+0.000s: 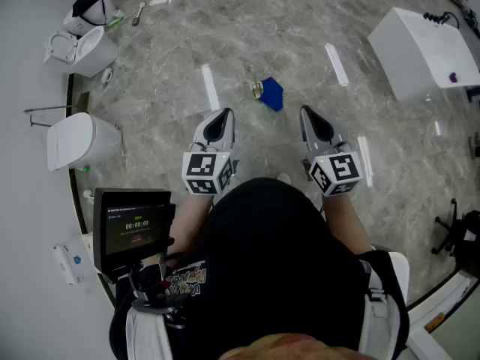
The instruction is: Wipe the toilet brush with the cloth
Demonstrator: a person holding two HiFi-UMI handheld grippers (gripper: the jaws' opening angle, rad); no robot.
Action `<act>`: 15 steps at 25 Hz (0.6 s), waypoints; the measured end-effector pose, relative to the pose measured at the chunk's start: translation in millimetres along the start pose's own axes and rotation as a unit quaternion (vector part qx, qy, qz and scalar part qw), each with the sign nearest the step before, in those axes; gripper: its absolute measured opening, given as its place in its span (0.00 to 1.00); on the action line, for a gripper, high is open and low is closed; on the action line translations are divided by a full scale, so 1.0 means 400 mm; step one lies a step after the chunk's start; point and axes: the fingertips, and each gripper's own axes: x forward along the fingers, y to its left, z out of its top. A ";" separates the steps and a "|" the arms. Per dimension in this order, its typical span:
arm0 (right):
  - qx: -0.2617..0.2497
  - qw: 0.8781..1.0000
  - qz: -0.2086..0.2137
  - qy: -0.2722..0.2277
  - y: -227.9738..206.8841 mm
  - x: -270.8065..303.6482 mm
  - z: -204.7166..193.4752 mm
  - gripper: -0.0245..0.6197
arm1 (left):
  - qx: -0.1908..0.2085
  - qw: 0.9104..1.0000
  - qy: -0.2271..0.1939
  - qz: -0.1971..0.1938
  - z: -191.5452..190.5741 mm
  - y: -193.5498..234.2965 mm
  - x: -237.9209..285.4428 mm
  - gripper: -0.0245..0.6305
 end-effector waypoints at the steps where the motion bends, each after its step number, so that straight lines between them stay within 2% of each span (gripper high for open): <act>1: 0.000 1.000 0.000 0.000 0.000 -0.001 -0.001 0.04 | 0.000 1.000 0.002 -0.001 0.000 -0.002 0.000 0.05; 15: 0.004 1.000 0.007 0.003 0.008 -0.008 -0.013 0.04 | -0.004 1.000 0.010 -0.014 -0.007 -0.018 0.002 0.05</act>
